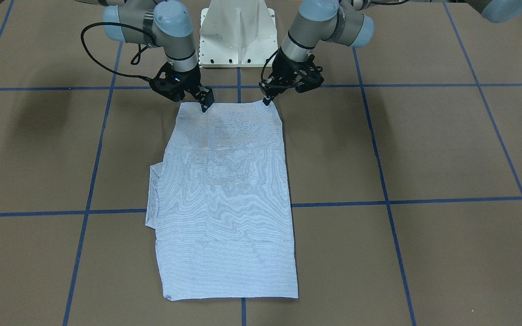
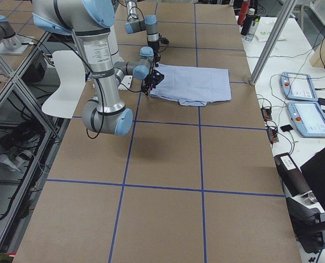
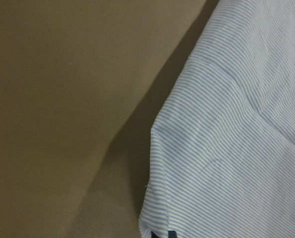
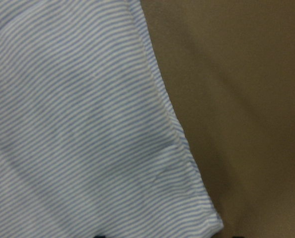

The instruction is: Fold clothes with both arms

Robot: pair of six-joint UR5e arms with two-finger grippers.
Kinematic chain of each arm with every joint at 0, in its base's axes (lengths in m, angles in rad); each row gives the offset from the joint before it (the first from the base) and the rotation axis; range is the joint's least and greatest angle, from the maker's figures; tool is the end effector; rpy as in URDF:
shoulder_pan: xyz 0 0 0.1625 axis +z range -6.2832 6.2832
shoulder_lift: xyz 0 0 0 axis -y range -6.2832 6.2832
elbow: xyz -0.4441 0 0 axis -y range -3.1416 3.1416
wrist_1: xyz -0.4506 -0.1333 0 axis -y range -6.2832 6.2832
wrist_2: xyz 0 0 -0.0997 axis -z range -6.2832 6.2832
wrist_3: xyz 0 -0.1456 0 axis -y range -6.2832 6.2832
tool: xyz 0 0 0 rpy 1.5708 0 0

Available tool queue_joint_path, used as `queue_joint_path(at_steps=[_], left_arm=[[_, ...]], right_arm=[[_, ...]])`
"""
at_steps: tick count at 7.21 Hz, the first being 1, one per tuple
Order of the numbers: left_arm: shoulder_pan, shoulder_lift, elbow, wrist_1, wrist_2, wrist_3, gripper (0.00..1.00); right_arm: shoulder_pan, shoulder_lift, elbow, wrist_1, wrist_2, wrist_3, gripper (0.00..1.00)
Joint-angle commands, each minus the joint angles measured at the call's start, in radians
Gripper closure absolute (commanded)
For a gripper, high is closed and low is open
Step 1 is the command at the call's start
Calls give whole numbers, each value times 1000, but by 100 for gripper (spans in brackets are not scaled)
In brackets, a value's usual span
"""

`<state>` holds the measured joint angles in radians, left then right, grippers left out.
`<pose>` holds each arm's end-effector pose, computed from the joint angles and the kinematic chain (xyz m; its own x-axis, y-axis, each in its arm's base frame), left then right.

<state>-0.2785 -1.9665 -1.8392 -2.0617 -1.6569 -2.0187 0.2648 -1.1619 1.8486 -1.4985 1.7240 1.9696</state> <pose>0.6388 -0.3083 0.2619 0.2642 -0.5243 -0.8095 0.3469 0.8348 -0.4275 -0.6431 -0.2895 0.3201 0.5842 0.5560 0.5912 -0.4169 0.8306 -0.3693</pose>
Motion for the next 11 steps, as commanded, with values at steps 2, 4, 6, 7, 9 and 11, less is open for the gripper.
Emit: queue_joint_path(at_steps=[2,4,6,7,9,11], left_arm=[[-1,0,0,0,0,0,100],[-1,0,0,0,0,0,100],[-2,0,0,-1,0,0,100],[-7,-2,-3,0,-1,2,100],[-13,6,-47,0,-9,3,100],[-8,17,-160,142,-56,5,100]], right_arm=[[2,4,6,-2,-1,3,73],[10,7,11,-2,-3,26,93],[23,10,12,-3,-1,28,100],[37,11,24,-2,3,26,100],[48,-1,84,-5,14,22,100],[48,-53,154,3,92,15,100]])
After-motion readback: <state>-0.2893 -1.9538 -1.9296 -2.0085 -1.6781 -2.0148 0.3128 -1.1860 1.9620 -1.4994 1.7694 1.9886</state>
